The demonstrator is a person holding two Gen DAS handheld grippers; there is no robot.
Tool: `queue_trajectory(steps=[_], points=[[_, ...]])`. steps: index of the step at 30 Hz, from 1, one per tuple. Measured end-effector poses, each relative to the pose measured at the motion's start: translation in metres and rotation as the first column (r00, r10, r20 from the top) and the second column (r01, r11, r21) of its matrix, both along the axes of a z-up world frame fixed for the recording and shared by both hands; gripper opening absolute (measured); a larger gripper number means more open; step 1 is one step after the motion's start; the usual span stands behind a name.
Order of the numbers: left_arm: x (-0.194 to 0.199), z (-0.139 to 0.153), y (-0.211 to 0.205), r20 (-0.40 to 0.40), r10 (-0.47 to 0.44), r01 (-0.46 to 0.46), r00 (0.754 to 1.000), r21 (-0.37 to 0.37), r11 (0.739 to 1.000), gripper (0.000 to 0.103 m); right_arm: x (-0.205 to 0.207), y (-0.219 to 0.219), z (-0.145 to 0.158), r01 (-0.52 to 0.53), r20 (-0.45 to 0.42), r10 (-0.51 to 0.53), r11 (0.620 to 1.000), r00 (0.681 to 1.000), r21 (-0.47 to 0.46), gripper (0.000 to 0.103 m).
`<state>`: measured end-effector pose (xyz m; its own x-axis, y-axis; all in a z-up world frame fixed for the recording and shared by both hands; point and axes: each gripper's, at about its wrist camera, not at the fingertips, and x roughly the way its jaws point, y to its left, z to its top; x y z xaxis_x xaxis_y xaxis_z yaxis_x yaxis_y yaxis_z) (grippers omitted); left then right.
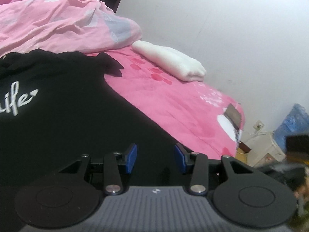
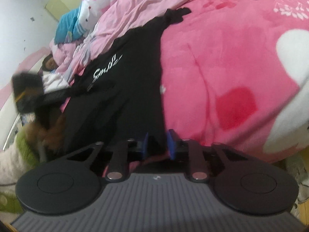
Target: Fold clothes
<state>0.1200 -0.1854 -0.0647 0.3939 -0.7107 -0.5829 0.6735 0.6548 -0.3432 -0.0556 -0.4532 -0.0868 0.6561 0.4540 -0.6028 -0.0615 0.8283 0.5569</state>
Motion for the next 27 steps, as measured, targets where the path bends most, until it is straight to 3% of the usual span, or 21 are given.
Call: queue_trajectory(steps=[5, 11, 14, 20, 24, 27], points=[[0.013, -0.01, -0.019, 0.023, 0.034, -0.035, 0.999, 0.043, 0.998, 0.042, -0.015, 0.001, 0.005, 0.023, 0.029, -0.024, 0.999, 0.999, 0.025, 0.002], [0.011, -0.011, -0.028, 0.071, 0.033, -0.038, 0.997, 0.065, 0.997, 0.042, -0.025, -0.005, -0.001, 0.058, -0.001, -0.059, 0.994, 0.998, 0.09, 0.002], [0.005, -0.007, -0.035, 0.109, -0.004, -0.003, 0.994, 0.061, 0.998, 0.043, -0.025, -0.008, -0.001, 0.068, 0.004, -0.068, 0.992, 0.998, 0.104, 0.002], [0.003, -0.017, -0.056, 0.11, -0.037, 0.024, 0.993, 0.115, 0.993, 0.043, -0.028, -0.018, -0.006, 0.14, -0.03, -0.138, 0.983, 0.99, 0.117, 0.005], [0.001, -0.002, -0.032, 0.089, -0.006, 0.004, 0.996, 0.025, 1.0, 0.046, -0.042, -0.03, 0.001, 0.223, -0.01, -0.223, 0.969, 0.975, 0.109, 0.005], [-0.007, 0.008, -0.007, 0.08, 0.012, -0.013, 0.997, 0.013, 1.0, 0.047, -0.031, -0.017, 0.019, 0.169, 0.075, -0.171, 0.985, 0.982, 0.034, 0.005]])
